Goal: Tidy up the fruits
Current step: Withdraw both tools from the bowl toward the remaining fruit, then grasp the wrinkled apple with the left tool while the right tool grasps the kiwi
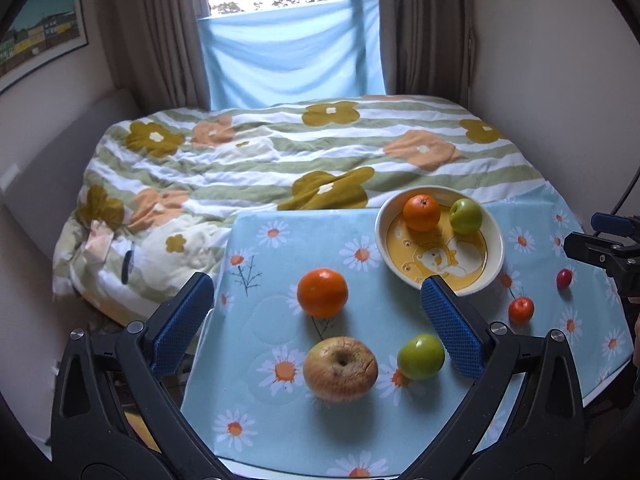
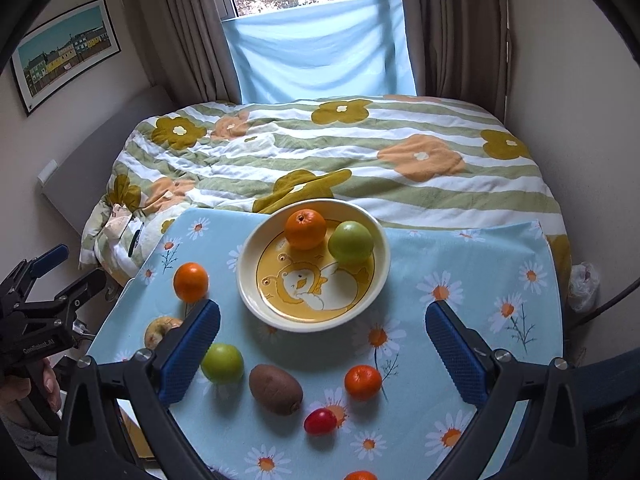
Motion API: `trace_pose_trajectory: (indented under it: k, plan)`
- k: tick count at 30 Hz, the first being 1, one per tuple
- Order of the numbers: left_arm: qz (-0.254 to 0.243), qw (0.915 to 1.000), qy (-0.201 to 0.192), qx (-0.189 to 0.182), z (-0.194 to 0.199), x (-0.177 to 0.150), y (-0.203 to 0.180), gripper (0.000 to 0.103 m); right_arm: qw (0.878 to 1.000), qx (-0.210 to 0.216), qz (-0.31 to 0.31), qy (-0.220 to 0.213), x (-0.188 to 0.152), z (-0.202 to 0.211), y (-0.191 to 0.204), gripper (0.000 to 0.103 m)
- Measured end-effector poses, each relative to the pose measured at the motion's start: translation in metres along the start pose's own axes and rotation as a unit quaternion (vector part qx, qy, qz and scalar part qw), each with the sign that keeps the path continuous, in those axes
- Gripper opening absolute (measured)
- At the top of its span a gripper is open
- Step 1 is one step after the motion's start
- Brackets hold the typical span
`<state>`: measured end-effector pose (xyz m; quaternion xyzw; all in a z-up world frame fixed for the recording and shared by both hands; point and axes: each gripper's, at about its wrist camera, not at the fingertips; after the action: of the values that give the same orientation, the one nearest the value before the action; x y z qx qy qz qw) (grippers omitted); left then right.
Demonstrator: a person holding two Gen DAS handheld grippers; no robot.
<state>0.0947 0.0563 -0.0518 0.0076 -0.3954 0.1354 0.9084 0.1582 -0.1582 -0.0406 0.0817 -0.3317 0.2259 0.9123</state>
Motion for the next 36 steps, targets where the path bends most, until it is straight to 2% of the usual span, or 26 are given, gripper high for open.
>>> trace_pose_trajectory:
  k: [8,16,28,36]
  plan:
    - [-0.028,0.9980,0.036,-0.045,-0.017,-0.037,0.022,0.103,1.000,-0.005,0.008,-0.004,-0.032,0.000,0.030,0.103]
    - [-0.057,0.9931,0.066,-0.078,-0.051,-0.075,0.032,0.103,0.999,-0.003,0.034,0.003,-0.069,-0.027,0.058,0.103]
    - [-0.087,0.9864,0.103,-0.094,-0.095,-0.097,0.022,0.103,0.996,0.002,0.078,0.032,-0.094,-0.075,0.069,0.102]
    - [-0.076,0.9856,0.124,-0.086,-0.111,-0.098,0.020,0.103,0.993,0.038,0.089,0.063,-0.093,-0.096,0.068,0.100]
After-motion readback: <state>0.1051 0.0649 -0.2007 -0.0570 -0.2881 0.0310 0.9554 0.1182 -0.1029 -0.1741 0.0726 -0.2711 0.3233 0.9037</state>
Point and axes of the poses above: each gripper's, at about its wrist camera, not at the fingertips, and z roughly against the way its jaws point, y to its left, x to its top, and after that the axes turned 15 degrees about z, right-handed
